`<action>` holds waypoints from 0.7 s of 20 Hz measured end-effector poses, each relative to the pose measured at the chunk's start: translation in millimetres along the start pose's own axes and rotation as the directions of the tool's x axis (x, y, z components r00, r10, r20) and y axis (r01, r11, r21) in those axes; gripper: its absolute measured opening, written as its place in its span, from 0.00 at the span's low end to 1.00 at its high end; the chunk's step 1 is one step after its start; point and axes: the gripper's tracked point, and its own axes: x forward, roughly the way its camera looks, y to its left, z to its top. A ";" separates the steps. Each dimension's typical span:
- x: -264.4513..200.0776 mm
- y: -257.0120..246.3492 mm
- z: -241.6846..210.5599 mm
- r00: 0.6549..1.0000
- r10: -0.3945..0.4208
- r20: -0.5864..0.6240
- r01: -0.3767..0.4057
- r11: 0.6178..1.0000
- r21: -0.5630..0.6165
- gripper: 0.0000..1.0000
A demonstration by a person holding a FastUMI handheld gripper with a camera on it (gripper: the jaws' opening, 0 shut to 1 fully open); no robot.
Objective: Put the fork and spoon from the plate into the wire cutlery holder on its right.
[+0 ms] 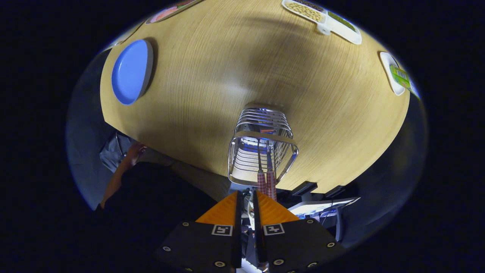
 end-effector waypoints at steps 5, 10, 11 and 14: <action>-28.3 3.7 10.1 0.976 0.039 0.212 -0.044 0.999 0.020 0.23; -73.3 7.3 18.3 0.876 0.063 0.478 -0.111 0.991 0.072 0.54; -80.3 7.6 17.7 0.847 0.065 0.528 -0.128 0.988 0.085 0.57; -99.6 3.3 22.3 0.736 0.036 0.676 -0.147 0.983 0.108 0.76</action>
